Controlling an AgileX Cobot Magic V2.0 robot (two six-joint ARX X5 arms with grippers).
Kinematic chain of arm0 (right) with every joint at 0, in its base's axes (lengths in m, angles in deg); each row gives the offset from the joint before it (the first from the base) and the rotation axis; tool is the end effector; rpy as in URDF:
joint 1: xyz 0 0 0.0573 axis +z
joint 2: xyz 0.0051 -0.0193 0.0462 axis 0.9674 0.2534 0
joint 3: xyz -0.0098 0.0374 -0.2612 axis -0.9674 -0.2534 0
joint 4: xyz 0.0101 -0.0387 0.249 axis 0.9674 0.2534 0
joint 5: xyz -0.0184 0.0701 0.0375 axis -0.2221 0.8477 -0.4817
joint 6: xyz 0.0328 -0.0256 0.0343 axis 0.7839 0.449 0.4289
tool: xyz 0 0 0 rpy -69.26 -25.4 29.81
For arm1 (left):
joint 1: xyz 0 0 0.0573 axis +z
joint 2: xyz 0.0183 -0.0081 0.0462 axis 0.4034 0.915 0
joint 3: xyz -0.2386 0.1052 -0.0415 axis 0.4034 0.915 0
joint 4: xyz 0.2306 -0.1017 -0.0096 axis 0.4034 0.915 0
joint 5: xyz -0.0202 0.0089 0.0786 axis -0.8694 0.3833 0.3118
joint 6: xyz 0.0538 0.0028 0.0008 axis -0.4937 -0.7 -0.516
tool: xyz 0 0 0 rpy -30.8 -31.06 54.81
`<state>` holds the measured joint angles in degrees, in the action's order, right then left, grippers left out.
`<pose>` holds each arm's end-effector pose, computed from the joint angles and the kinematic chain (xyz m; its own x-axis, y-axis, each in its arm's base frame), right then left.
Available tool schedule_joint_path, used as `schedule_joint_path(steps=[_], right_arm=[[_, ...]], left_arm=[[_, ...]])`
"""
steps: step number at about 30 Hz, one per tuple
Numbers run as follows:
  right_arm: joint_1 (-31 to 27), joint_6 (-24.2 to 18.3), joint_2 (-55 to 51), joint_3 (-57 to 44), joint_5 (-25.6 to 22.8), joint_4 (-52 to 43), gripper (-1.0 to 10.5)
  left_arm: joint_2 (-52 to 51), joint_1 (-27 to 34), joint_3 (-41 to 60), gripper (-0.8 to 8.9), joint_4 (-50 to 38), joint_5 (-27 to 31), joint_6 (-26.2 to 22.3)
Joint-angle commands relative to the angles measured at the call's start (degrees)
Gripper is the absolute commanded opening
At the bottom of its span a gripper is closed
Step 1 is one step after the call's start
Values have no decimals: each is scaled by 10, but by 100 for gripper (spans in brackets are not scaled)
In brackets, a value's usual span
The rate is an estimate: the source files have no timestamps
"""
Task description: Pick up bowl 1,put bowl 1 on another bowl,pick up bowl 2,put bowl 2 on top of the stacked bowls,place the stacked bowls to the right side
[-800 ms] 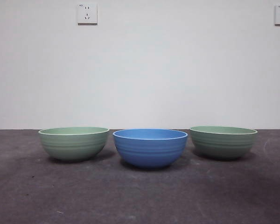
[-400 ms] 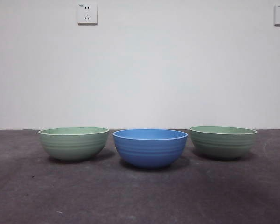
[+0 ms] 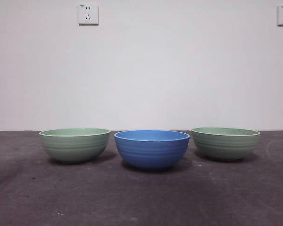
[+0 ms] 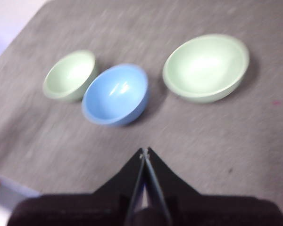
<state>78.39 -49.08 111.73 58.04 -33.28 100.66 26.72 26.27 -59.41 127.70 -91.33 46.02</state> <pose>0.0911 0.0182 0.2970 0.6965 0.4985 -0.5161 -0.3813 0.8665 0.3223 0.0707 -0.0133 0.2757 0.7837 -0.5289 -0.3255 0.4200 0.8375 -0.3496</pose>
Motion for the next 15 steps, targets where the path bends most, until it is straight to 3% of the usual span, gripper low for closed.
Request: schedule_joint_path(steps=[1,6,12,14,15], right_arm=[[6,-54,37,40,20,45,-11],[21,-101,88,92,41,133,-11],[28,-110,113,102,40,164,4],[28,-109,115,102,40,163,6],[28,-108,115,102,40,163,14]], left_arm=[[27,1,-23,-7,29,-35,-47],[74,-6,-63,-7,99,-75,-91],[108,-29,-89,2,140,-79,-115],[111,-33,-89,35,140,-78,-114],[112,-35,-89,97,140,-78,-114]])
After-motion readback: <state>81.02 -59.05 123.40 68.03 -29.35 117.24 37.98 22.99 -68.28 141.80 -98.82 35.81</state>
